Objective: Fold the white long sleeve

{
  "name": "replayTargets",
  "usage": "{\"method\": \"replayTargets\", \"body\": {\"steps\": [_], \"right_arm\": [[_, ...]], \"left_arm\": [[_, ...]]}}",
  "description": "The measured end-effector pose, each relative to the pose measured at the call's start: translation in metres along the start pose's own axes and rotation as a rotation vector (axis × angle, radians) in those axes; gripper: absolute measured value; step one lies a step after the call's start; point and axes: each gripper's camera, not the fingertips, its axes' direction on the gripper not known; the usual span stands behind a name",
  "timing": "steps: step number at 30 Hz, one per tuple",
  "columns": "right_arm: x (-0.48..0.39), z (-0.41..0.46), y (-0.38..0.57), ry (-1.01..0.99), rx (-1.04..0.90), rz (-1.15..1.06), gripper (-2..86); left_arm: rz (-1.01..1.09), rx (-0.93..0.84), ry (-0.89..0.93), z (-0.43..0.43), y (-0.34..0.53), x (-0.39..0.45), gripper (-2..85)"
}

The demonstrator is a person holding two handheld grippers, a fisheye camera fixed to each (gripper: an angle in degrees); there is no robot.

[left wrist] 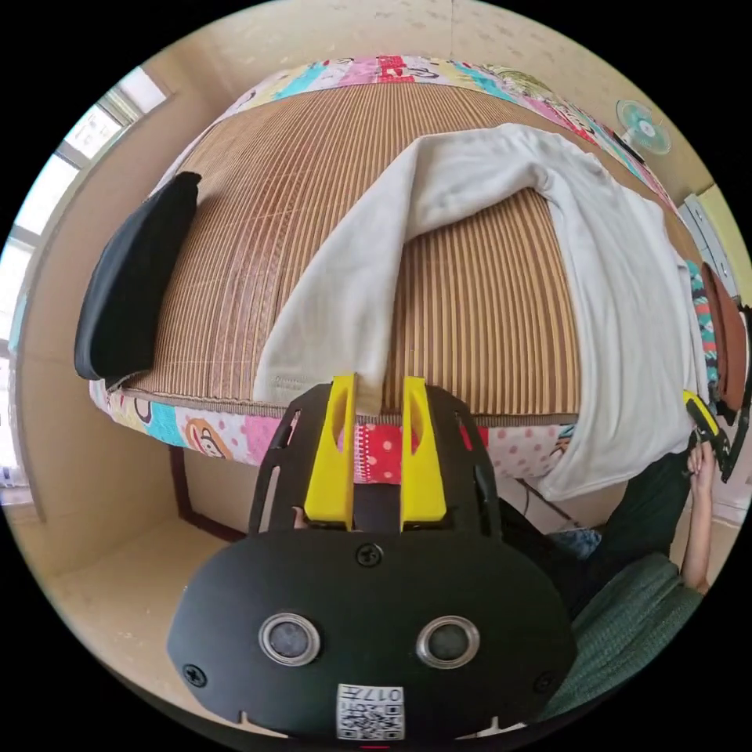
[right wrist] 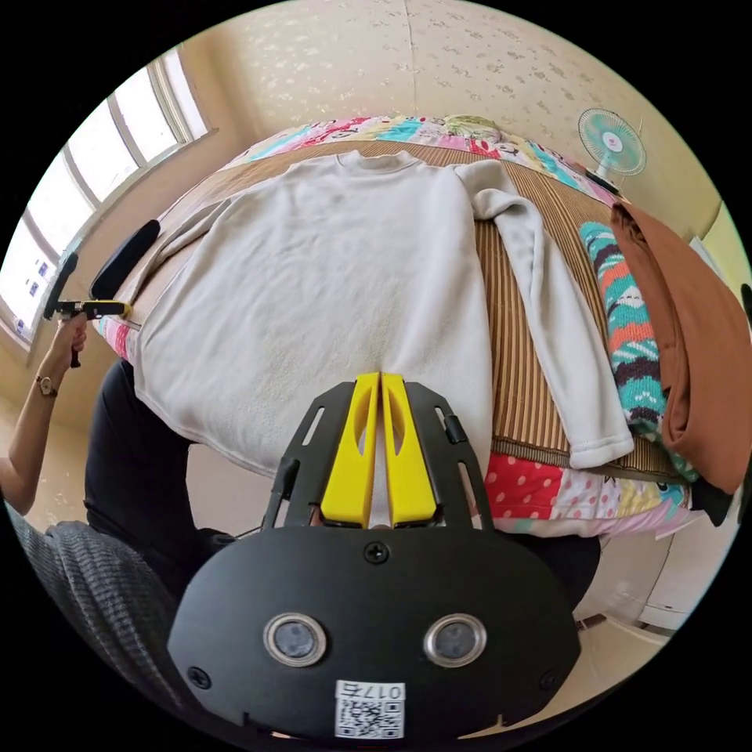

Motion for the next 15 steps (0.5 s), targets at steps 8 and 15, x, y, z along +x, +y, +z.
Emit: {"method": "replayTargets", "body": {"steps": [8, 15], "right_arm": [[-0.001, -0.016, 0.009, 0.036, 0.005, 0.019, 0.7], [-0.011, -0.030, 0.019, 0.096, 0.012, -0.076, 0.6]], "left_arm": [[-0.056, 0.128, 0.717, -0.103, -0.024, -0.085, 0.8], [0.288, 0.395, 1.016, -0.289, -0.121, -0.019, 1.2]]}}
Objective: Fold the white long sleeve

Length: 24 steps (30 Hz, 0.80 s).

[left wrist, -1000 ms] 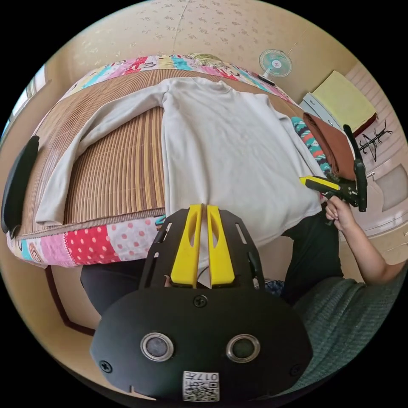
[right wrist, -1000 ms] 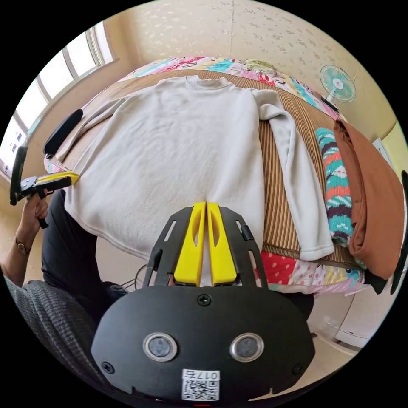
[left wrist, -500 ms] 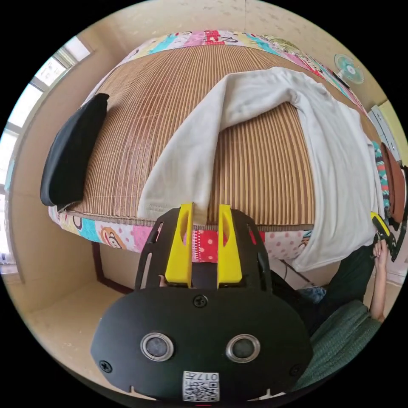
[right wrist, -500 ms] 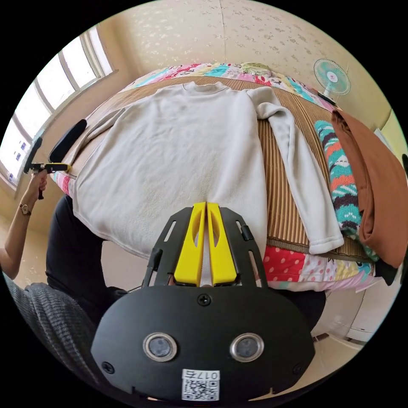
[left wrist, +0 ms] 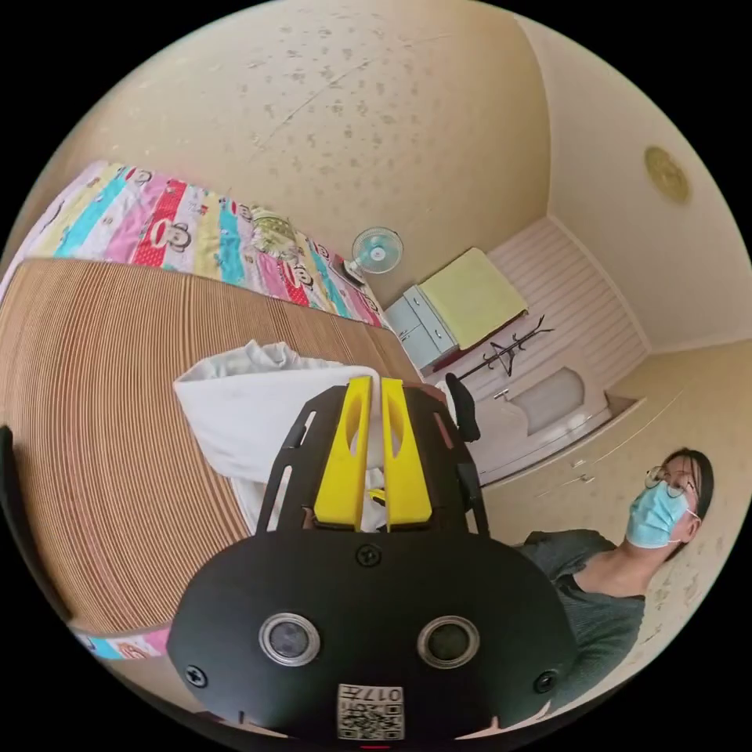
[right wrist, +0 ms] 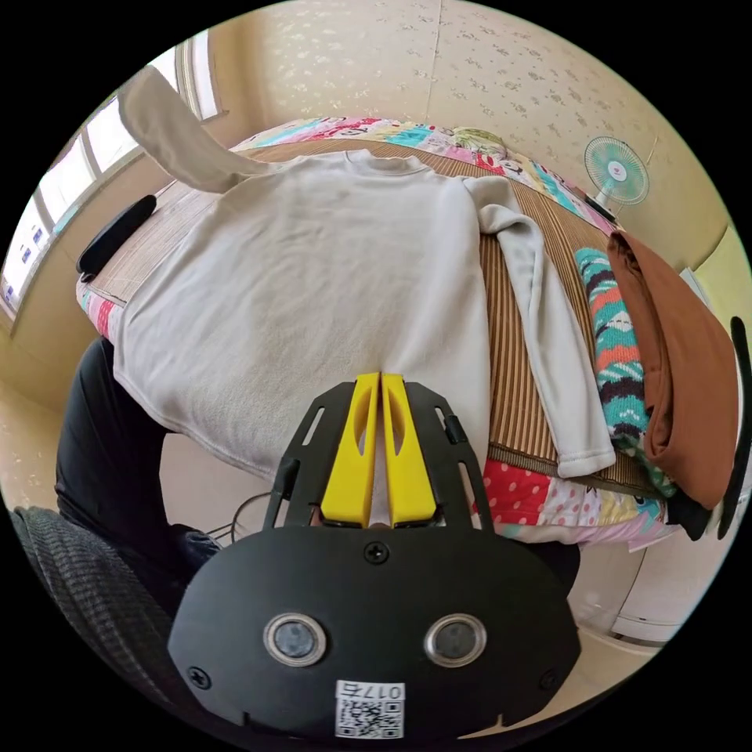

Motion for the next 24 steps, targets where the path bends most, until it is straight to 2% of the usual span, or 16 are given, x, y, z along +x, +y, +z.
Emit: {"method": "replayTargets", "body": {"steps": [4, 9, 11, 14, 17, 20, 22, 24], "right_arm": [[0.005, -0.013, 0.002, -0.019, -0.010, 0.006, 0.6], [0.004, -0.030, 0.006, -0.008, -0.011, 0.021, 0.6], [0.005, -0.039, 0.010, -0.010, 0.001, 0.020, 0.7], [0.008, -0.051, 0.013, -0.021, 0.006, 0.004, 0.7], [0.018, -0.063, 0.014, -0.069, 0.008, 0.023, 0.7], [0.032, -0.074, 0.015, -0.139, 0.011, 0.054, 0.6], [0.042, -0.081, 0.014, -0.187, 0.007, 0.066, 0.6], [0.052, -0.089, 0.013, -0.236, -0.004, 0.081, 0.5]], "left_arm": [[0.120, -0.131, 0.005, 0.107, -0.086, 0.061, 2.5], [0.083, -0.335, 0.021, 0.267, -0.118, 0.054, 7.8], [0.052, -0.352, -0.015, 0.300, -0.112, 0.037, 11.0], [0.059, -0.267, -0.018, 0.302, -0.092, 0.011, 12.2], [-0.003, -0.197, -0.171, 0.280, -0.066, -0.031, 12.3], [-0.159, -0.157, -0.450, 0.250, -0.036, -0.091, 12.3], [-0.288, -0.134, -0.706, 0.225, -0.013, -0.135, 12.4], [-0.335, -0.139, -0.849, 0.215, 0.002, -0.159, 12.7]]}}
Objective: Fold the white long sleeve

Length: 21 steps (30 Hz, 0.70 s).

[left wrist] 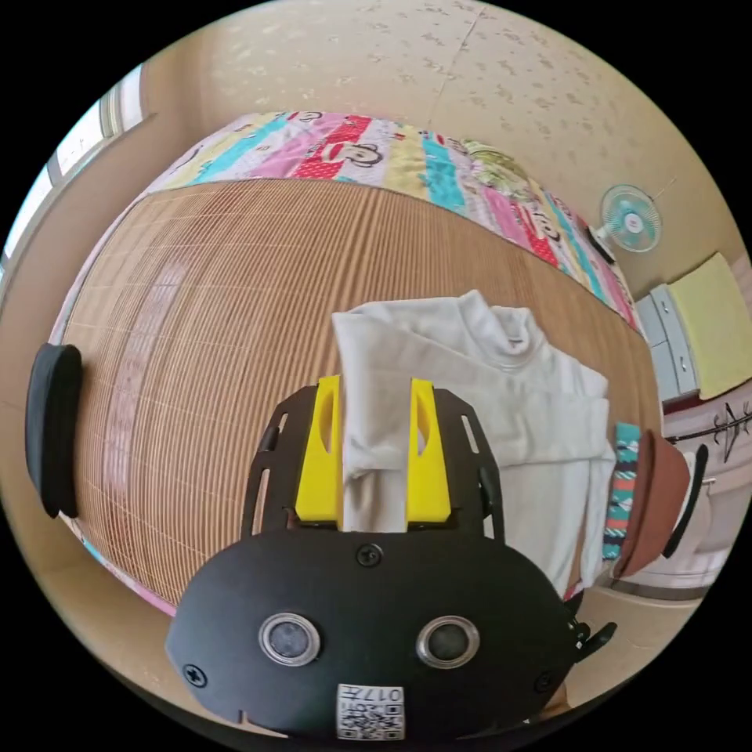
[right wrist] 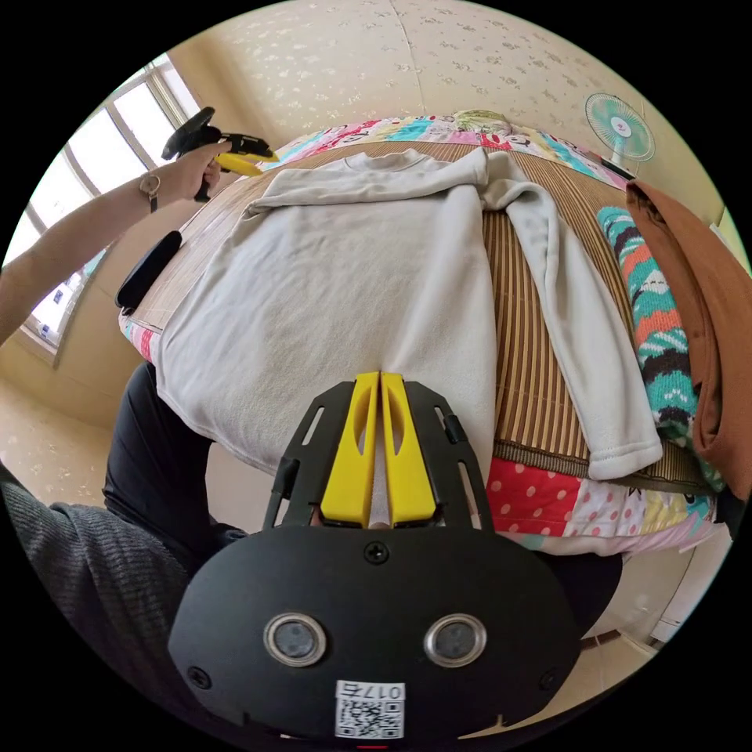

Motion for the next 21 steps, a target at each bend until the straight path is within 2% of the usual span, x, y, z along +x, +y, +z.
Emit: {"method": "replayTargets", "body": {"steps": [2, 5, 7, 12, 17, 19, 21], "right_arm": [[0.007, -0.011, -0.004, -0.049, -0.014, 0.027, 0.6], [0.010, -0.024, -0.005, -0.079, -0.011, 0.041, 0.5], [0.007, -0.031, -0.008, -0.077, -0.017, 0.025, 0.5], [-0.008, -0.048, -0.026, -0.058, -0.045, 0.044, 0.5], [-0.055, -0.047, -0.062, -0.111, -0.072, 0.064, 0.6], [-0.079, -0.047, -0.071, -0.071, -0.082, 0.032, 0.7], [-0.103, -0.051, -0.075, 0.005, -0.079, -0.024, 0.7]], "left_arm": [[-0.019, -0.051, -0.032, 0.021, 0.005, -0.014, 13.2], [-0.018, -0.109, 0.031, 0.051, 0.020, -0.023, 11.4], [0.042, -0.059, 0.047, 0.051, 0.029, -0.024, 7.4], [0.053, -0.023, -0.010, 0.041, 0.016, -0.059, 4.6], [-0.121, 0.031, 0.160, 0.037, 0.017, -0.132, 7.2], [-0.211, 0.122, 0.209, 0.019, 0.035, -0.165, 10.8], [-0.213, 0.205, 0.257, -0.002, 0.060, -0.181, 11.2]]}}
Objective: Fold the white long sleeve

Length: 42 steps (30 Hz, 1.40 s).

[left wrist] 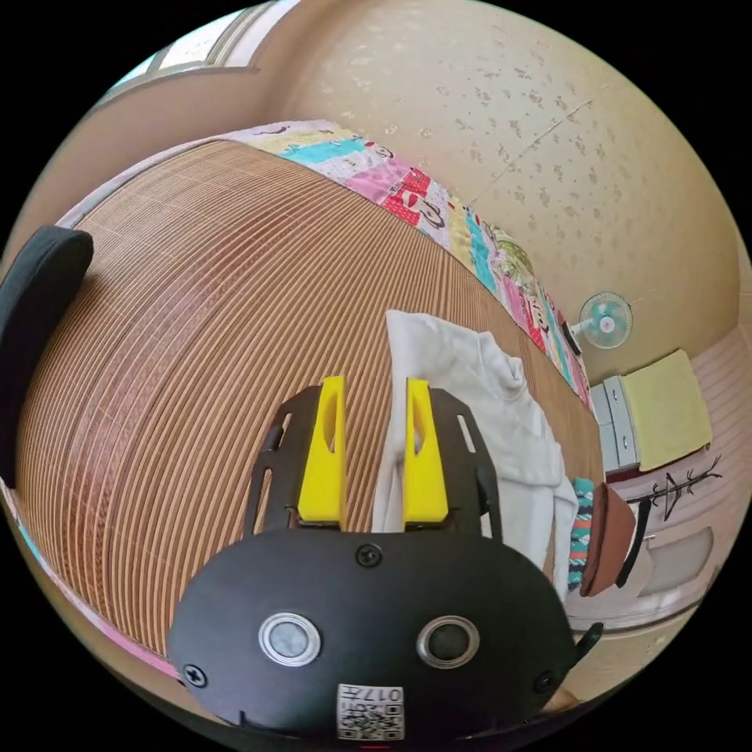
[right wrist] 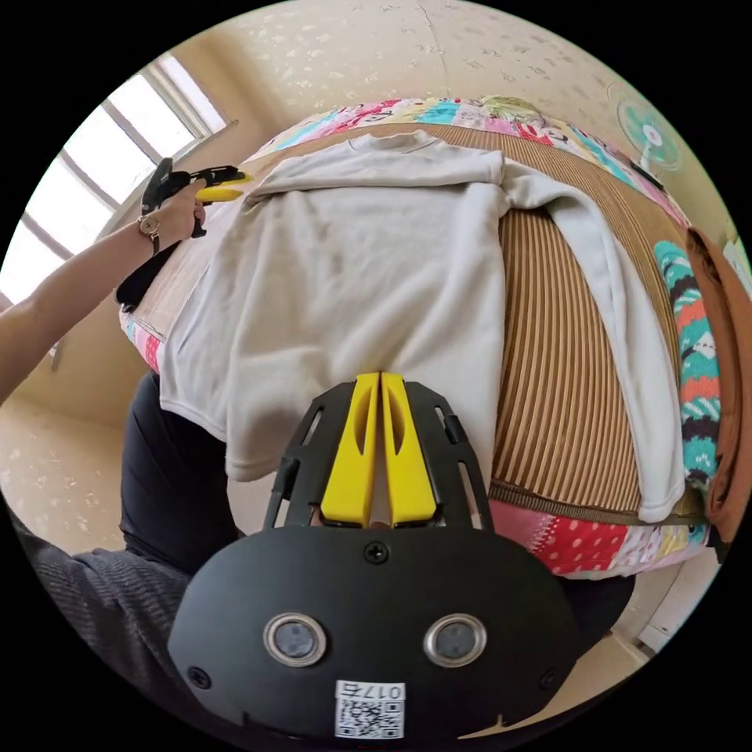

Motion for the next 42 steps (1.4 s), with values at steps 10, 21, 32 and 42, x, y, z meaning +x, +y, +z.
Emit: {"method": "replayTargets", "body": {"steps": [10, 21, 32, 42], "right_arm": [[-0.024, -0.060, -0.017, 0.124, -0.015, -0.072, 1.3], [0.077, -0.162, 0.015, -0.054, -0.019, 0.336, 6.8], [0.084, -0.254, 0.014, -0.127, -0.029, 0.353, 3.7], [0.217, -0.302, 0.087, -0.593, 0.349, 1.012, 7.4]], "left_arm": [[0.213, -0.218, 0.159, -0.076, 0.240, -0.029, 13.0], [0.237, -0.321, 0.136, -0.101, 0.310, -0.039, 10.8], [0.352, -0.292, 0.089, -0.160, 0.301, -0.061, 2.0], [-0.030, -0.080, 0.100, -0.188, 0.352, -0.130, 7.6]]}}
